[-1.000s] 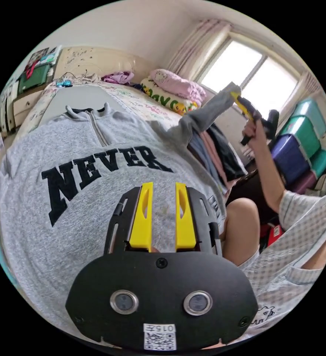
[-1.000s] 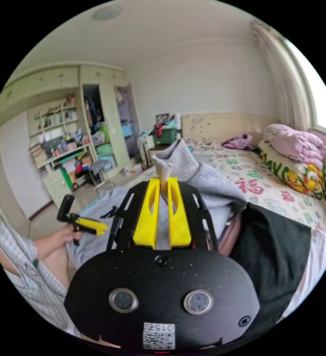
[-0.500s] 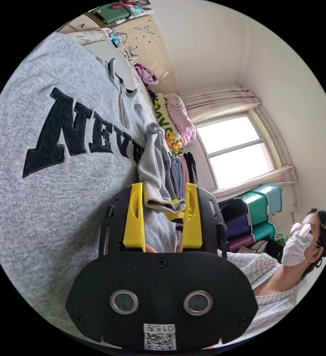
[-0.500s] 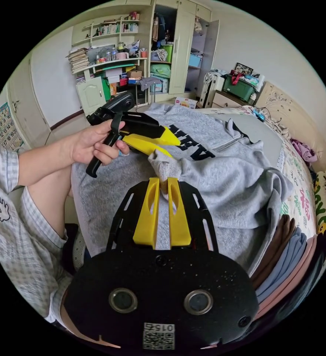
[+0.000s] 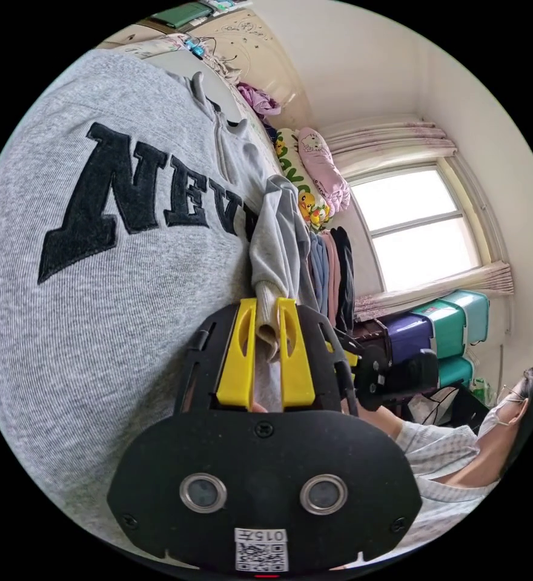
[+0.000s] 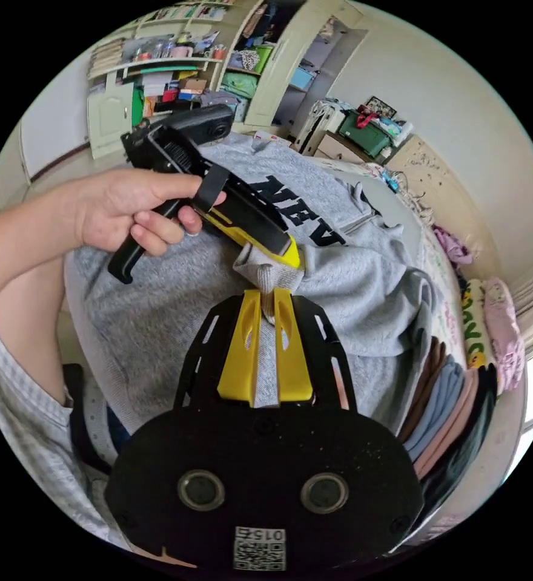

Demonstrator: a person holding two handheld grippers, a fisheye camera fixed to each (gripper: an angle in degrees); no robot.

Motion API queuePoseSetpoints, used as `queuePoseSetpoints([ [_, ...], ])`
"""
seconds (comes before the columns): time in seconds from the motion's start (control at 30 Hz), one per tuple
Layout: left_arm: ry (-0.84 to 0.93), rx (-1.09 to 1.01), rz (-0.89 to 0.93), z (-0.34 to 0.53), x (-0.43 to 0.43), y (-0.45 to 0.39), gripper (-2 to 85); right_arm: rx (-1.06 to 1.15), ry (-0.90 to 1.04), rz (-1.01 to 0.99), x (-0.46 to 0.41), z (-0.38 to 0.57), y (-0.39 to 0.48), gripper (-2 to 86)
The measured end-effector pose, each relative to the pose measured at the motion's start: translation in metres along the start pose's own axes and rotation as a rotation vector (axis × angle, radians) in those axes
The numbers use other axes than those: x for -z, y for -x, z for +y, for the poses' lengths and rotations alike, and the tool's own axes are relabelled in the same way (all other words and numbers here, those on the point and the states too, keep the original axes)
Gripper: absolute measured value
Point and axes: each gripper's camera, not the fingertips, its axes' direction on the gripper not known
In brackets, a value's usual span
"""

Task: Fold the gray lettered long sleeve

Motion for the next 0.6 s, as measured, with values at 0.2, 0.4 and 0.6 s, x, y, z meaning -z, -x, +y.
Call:
queuePoseSetpoints([
  [0.2,-0.044,0.006,0.037,0.009,0.011,0.009,3.4,-0.018,0.035,0.102,-0.04,0.029,0.009,3.3],
  [0.4,-0.041,-0.018,0.032,0.008,0.01,0.01,1.3,-0.113,0.043,0.018,-0.061,0.052,-0.02,3.7],
  [0.6,-0.051,-0.022,0.026,0.011,0.01,0.012,0.8,-0.134,0.062,0.01,-0.071,0.061,-0.039,3.9],
])
